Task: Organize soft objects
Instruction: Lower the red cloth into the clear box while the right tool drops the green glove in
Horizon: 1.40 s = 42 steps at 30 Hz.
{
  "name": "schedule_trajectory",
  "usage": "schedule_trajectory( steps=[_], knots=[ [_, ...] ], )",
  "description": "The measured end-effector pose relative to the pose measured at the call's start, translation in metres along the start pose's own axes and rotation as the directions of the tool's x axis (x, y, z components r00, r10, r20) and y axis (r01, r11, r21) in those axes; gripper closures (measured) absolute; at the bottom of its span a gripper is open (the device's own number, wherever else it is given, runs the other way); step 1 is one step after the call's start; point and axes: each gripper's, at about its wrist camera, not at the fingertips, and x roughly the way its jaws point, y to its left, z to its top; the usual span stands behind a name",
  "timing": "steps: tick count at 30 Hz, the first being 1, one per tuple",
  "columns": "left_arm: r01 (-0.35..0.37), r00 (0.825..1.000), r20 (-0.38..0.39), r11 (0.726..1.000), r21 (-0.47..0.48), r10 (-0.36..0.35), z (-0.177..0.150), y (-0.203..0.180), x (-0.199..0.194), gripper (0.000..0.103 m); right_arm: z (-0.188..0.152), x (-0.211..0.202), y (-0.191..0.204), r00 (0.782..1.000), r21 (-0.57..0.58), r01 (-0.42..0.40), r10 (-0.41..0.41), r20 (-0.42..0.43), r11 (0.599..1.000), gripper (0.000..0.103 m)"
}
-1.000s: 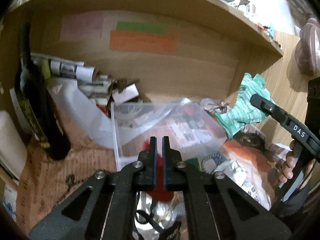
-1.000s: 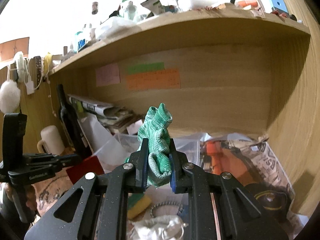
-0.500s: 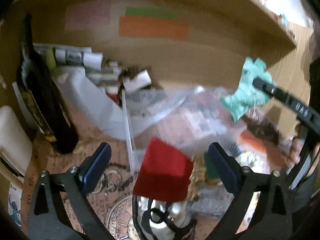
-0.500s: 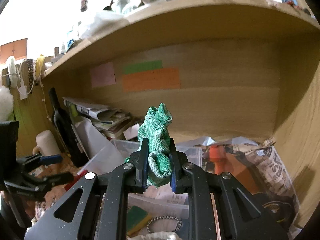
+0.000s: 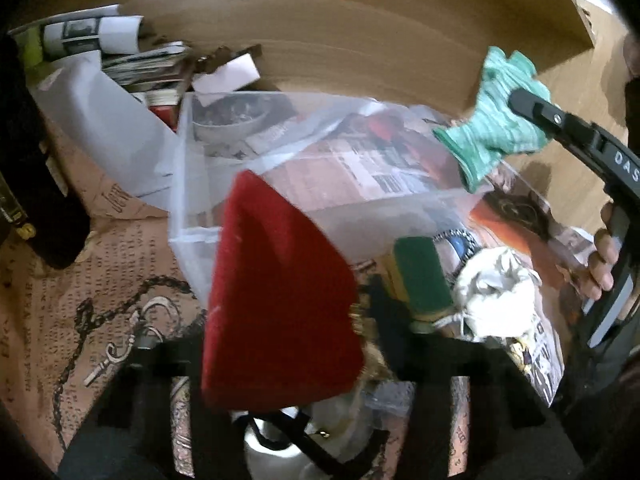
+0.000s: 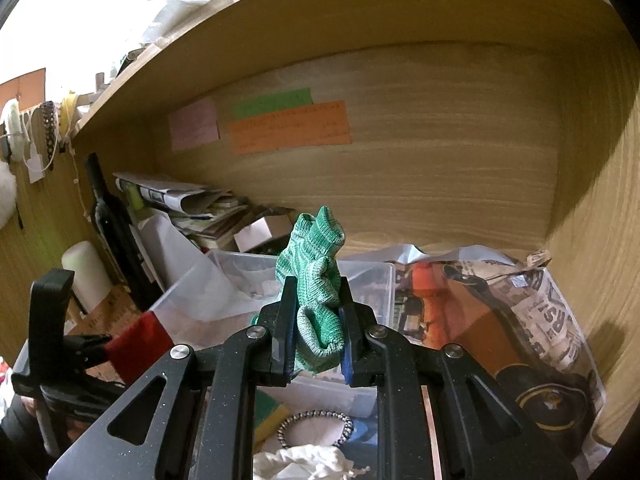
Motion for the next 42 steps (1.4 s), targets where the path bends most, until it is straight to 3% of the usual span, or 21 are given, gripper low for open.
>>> schedule_trajectory(
  steps=[1, 6, 14, 23, 28, 35, 39, 41, 42],
  knots=[
    [-0.006, 1.000, -0.004, 1.000, 0.009, 0.006, -0.001, -0.002, 0.000, 0.081, 0.000, 0.000, 0.000, 1.000, 0.000, 0.000, 0.000, -0.001, 1.000, 0.087],
    [-0.034, 0.998, 0.055, 0.999, 0.036, 0.032, -0.001, -0.009, -0.022, 0.091, 0.002, 0.000, 0.001, 1.000, -0.003, 0.000, 0.000, 0.004, 1.000, 0.087],
    [-0.075, 0.975, 0.211, 0.996, 0.051, 0.062, 0.031, -0.012, -0.070, 0.091, 0.015, 0.004, 0.006, 1.000, -0.021, 0.003, -0.002, 0.023, 1.000, 0.087],
    [-0.141, 0.951, 0.282, 0.989, 0.039, 0.124, 0.090, -0.007, -0.062, 0.091, 0.024, 0.031, 0.007, 0.999, -0.023, -0.023, 0.022, -0.045, 0.999, 0.087],
    [-0.165, 0.954, 0.257, 0.986, 0.027, 0.153, 0.110, 0.001, -0.037, 0.091, 0.023, 0.055, 0.008, 0.992, -0.033, -0.038, 0.034, -0.125, 0.999, 0.087],
    [-0.192, 0.977, 0.103, 0.980, 0.057, 0.185, 0.115, 0.010, 0.026, 0.091, 0.008, 0.095, 0.007, 0.955, -0.050, -0.066, 0.049, -0.292, 0.997, 0.087],
    [-0.194, 0.981, 0.028, 0.978, 0.070, 0.193, 0.110, 0.013, 0.049, 0.091, 0.000, 0.103, 0.006, 0.945, -0.070, -0.055, 0.029, -0.327, 0.996, 0.087],
    [-0.189, 0.982, -0.004, 0.980, 0.069, 0.189, 0.109, 0.015, 0.055, 0.084, -0.002, 0.107, 0.006, 0.942, -0.087, -0.034, 0.002, -0.335, 0.996, 0.086],
    [-0.185, 0.982, -0.014, 0.980, 0.066, 0.186, 0.107, 0.014, 0.054, 0.072, -0.002, 0.108, 0.006, 0.942, -0.092, -0.023, -0.009, -0.336, 0.995, 0.084]
  ],
)
